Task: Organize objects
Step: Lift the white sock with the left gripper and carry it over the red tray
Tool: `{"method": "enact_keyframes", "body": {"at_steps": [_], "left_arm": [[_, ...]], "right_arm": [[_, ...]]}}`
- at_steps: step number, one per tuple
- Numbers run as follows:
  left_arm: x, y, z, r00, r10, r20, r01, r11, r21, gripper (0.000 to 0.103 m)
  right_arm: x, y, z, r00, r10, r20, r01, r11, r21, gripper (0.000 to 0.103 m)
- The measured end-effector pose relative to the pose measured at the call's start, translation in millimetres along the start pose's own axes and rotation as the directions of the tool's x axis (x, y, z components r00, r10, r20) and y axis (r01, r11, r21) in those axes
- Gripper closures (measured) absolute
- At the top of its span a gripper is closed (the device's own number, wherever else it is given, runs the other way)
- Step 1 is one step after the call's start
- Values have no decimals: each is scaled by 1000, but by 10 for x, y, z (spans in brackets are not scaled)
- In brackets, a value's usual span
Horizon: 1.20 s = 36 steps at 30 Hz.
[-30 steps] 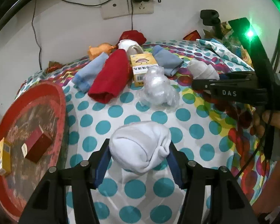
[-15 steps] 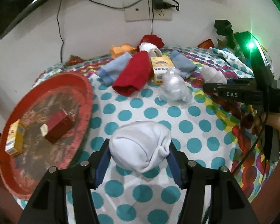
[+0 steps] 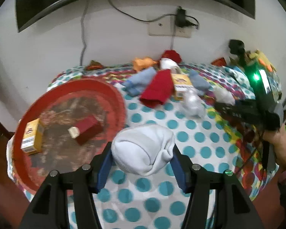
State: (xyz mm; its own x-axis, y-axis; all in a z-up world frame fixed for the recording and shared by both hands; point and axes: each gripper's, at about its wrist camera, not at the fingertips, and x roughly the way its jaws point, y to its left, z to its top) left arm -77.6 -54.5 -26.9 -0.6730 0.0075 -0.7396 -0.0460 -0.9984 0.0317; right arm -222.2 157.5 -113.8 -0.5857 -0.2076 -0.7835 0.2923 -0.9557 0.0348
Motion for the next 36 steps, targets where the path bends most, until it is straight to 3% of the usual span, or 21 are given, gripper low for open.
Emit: {"method": "enact_keyframes", "body": {"at_steps": [7, 12, 27, 36], "left_arm": [[-75, 525, -12, 994, 111, 15, -109, 991, -77, 45], [2, 888, -84, 984, 175, -29, -178, 978, -112, 45], [256, 1405, -190, 974, 190, -127, -211, 961, -179, 45], [365, 1509, -242, 961, 234, -149, -256, 954, -157, 45]], "right_arm": [[3, 15, 2, 1000, -3, -1, 3, 1000, -2, 67], [5, 23, 3, 1000, -8, -1, 8, 1000, 0, 67], [8, 39, 5, 1000, -9, -1, 9, 1000, 1, 67], [10, 49, 6, 1000, -10, -1, 10, 1000, 2, 67]]}}
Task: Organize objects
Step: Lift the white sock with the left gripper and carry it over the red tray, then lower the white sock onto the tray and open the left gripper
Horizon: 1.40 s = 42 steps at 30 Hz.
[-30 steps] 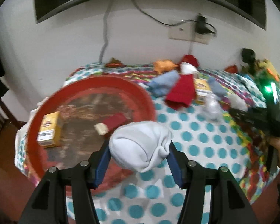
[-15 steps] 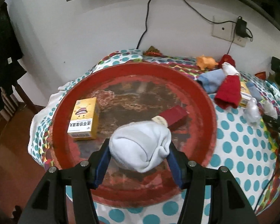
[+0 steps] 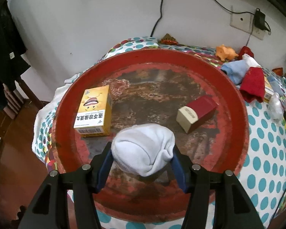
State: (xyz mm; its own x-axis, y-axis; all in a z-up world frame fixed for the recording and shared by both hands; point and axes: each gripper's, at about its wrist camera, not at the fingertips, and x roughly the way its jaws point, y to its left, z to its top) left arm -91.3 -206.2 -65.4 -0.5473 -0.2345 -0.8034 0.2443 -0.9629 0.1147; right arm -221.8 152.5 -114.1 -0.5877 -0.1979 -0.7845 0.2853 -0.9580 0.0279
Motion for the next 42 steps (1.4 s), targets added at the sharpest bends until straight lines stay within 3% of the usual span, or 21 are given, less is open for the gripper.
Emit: {"method": "enact_keyframes", "body": {"at_steps": [7, 26, 42], "left_arm": [[79, 82, 20, 998, 57, 1, -57, 998, 2, 44], [277, 404, 37, 997, 69, -35, -70, 997, -22, 43], [113, 535, 28, 1000, 7, -12, -7, 1000, -12, 39]], "right_arm": [[1, 8, 0, 1000, 0, 0, 0, 1000, 1, 67], [7, 34, 3, 1000, -6, -1, 6, 1000, -2, 65], [19, 39, 9, 1000, -13, -2, 13, 1000, -4, 63]]}}
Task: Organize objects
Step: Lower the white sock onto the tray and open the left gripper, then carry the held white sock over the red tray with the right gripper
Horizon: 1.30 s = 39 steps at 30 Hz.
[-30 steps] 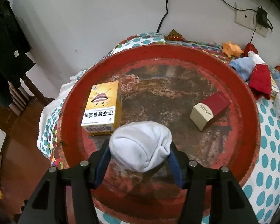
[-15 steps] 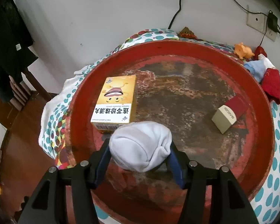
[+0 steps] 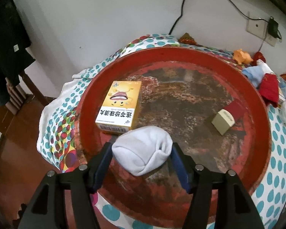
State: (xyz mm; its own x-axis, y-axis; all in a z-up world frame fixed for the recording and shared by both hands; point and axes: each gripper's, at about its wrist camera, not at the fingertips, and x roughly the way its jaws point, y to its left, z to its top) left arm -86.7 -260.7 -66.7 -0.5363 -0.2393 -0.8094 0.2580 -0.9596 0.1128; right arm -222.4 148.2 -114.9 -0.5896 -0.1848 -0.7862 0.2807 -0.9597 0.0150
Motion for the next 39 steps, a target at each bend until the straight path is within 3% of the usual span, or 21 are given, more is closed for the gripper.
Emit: {"method": "enact_keyframes", "body": {"at_steps": [11, 22, 27, 29, 39], "left_arm": [[-320, 52, -209, 996, -52, 70, 56, 996, -67, 34], [-732, -129, -471, 984, -86, 154, 96, 994, -57, 34], [-716, -220, -560, 984, -98, 149, 102, 995, -20, 34], [-702, -228, -589, 983, -103, 151, 106, 994, -14, 34], [-666, -169, -623, 987, -111, 120, 114, 993, -20, 34]], "right_arm": [[10, -36, 2, 1000, -6, -1, 6, 1000, 0, 61], [7, -20, -13, 1000, -29, 0, 29, 999, -16, 61], [-32, -79, -40, 999, -41, 7, 41, 998, -38, 67], [-41, -112, -47, 999, -44, 10, 45, 998, -44, 77], [-161, -275, -142, 997, -73, 16, 72, 997, 24, 78]]}}
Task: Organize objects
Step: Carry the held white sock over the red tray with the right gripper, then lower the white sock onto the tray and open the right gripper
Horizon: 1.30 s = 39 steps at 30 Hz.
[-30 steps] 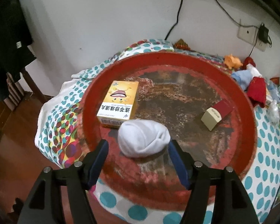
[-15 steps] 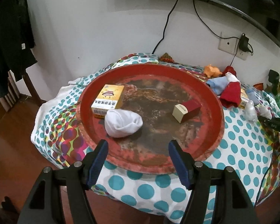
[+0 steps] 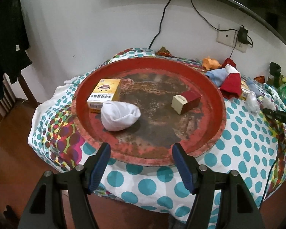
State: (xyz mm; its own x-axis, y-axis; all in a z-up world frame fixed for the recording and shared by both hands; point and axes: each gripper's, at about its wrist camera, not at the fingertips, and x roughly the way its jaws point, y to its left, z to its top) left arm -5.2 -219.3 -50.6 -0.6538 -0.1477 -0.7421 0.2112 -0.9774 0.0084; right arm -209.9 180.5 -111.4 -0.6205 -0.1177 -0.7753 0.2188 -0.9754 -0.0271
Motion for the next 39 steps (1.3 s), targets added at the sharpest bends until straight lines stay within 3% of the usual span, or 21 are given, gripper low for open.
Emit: {"method": "enact_keyframes", "body": {"at_steps": [4, 10, 18, 23, 29, 35, 39], "left_arm": [[4, 84, 5, 1000, 21, -1, -21, 1000, -24, 34], [11, 168, 17, 999, 50, -9, -50, 998, -33, 34], [-46, 291, 45, 999, 38, -4, -38, 996, -79, 34], [-30, 345, 57, 999, 38, -7, -39, 995, -97, 34], [-45, 380, 61, 999, 38, 1, -38, 993, -113, 34], [-6, 396, 53, 999, 36, -14, -38, 993, -116, 34], [0, 412, 44, 1000, 22, -22, -25, 991, -130, 34]], "right_arm": [[-188, -37, -100, 1000, -2, 7, 2, 999, 41, 78], [-510, 231, -120, 998, 56, 31, -57, 998, 20, 78], [-715, 1342, -73, 977, 210, 22, -205, 967, -149, 78], [-786, 1946, 20, 951, 309, -8, -303, 929, -213, 78], [-671, 2691, 162, 939, 341, -54, -342, 896, -283, 78], [-480, 3054, 168, 926, 359, -119, -378, 869, -320, 78], [-346, 3200, 200, 929, 343, -137, -369, 871, -324, 78]]}}
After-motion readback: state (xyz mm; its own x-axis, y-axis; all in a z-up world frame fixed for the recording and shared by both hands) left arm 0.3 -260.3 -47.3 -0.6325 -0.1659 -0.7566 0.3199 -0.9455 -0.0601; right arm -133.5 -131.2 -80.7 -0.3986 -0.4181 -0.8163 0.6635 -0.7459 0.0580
